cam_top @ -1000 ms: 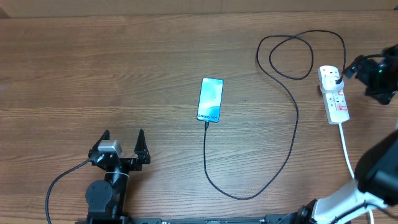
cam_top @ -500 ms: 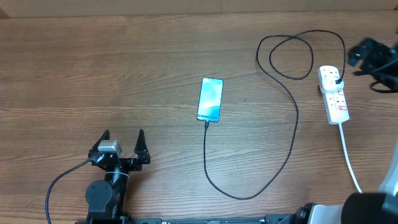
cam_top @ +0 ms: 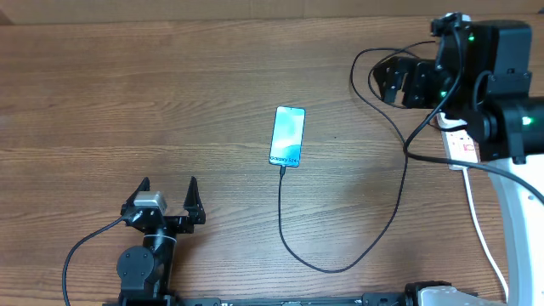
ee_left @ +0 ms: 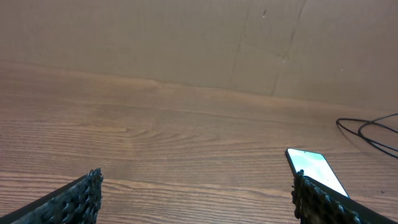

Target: Plug charger to phone and switch on socket

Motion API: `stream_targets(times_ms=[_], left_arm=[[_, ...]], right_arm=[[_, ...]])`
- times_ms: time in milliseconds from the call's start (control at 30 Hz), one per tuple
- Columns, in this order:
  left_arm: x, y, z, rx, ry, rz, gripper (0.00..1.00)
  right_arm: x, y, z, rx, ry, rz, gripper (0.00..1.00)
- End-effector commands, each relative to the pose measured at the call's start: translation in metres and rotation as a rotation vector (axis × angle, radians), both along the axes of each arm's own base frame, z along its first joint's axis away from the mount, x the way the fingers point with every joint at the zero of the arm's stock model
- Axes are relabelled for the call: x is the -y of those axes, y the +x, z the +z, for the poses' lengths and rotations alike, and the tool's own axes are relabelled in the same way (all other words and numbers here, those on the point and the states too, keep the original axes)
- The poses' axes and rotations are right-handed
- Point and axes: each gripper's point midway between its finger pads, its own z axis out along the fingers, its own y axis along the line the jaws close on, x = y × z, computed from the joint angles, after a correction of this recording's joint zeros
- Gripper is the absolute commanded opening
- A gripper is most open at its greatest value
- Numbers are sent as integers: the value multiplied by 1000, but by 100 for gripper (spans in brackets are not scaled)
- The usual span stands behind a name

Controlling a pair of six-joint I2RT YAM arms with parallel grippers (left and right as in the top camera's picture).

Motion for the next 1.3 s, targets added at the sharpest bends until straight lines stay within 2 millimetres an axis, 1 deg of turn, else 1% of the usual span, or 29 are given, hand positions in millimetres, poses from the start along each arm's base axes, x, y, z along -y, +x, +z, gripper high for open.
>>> stream_targets(times_ms=[0,100,133,167,200,333,400,433,467,500,533,667,700,767,833,867,933,1067,1167,1267], left_arm=[[-3,0,0,4,17,14,100],[-3,0,0,4,17,14,99],[-3,0,0,4,17,14,100],[-3,0,0,4,17,14,100],[-3,0,0,4,17,14,100],[-3,0,0,4,17,14,100],[-3,0,0,4,17,14,100],[-3,0,0,4,17,14,99],[-3,0,0,4,17,14,100],[-3,0,0,4,17,14,100],[-3,0,0,4,17,14,100],[-3,0,0,4,17,14,100],[-3,0,0,4,17,14,100],[-3,0,0,4,17,14,100],[-3,0,0,4,17,14,100],[-3,0,0,4,17,14,100],[-3,0,0,4,17,14,100],[-3,0,0,4,17,14,100],[-3,0,0,4,17,14,100],[-3,0,0,4,17,14,100]], right_arm=[[1,-7,21,59,-3,3,100],[2,-11,27,80,-5,2,100],[9,-13,29,93,-51,-12,100],[10,-17,27,103,-85,7,100],[11,-20,22,102,-114,32,100],[12,-29,-18,72,-201,114,100],[12,-28,-42,79,-206,119,100],[11,-28,-51,84,-204,120,100],[9,-26,-70,106,-194,127,100],[8,-25,-77,118,-192,129,100],[8,-25,-93,136,-191,128,100],[0,-22,-128,232,-162,151,100],[-4,-22,-135,276,-147,165,100],[-8,-23,-141,325,-131,179,100],[-7,-25,-149,349,-127,173,100],[-7,-27,-157,347,-128,173,100],[-7,-31,-166,332,-127,175,100],[-6,-42,-196,273,-126,179,100],[-8,-49,-209,271,-110,187,100],[-9,-53,-215,305,-65,163,100]])
